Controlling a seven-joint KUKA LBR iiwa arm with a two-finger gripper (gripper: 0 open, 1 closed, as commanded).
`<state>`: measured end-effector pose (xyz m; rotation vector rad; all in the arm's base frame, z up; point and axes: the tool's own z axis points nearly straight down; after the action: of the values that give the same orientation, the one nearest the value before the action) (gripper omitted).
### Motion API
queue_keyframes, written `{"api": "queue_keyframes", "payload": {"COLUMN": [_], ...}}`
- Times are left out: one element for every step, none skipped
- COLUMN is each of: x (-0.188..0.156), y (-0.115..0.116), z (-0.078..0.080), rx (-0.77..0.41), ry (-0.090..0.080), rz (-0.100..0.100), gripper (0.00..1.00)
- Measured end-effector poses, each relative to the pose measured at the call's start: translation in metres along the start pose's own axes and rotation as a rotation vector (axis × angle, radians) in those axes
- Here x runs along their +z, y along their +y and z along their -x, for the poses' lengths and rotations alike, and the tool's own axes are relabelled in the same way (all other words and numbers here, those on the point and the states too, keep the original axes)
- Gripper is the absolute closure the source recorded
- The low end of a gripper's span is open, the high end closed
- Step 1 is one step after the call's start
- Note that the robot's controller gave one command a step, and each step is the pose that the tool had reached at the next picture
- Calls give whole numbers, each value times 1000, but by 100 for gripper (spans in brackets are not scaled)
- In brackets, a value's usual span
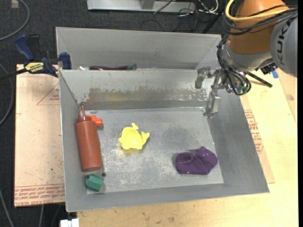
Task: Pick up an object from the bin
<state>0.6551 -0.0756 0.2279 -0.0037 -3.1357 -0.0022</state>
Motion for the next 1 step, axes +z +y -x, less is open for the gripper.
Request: {"api": "queue_keyframes", "payload": {"x": [-5], "y": [0], "z": [1], "rx": [-1], "ry": [-8], "rz": [-1], "gripper": [0]}}
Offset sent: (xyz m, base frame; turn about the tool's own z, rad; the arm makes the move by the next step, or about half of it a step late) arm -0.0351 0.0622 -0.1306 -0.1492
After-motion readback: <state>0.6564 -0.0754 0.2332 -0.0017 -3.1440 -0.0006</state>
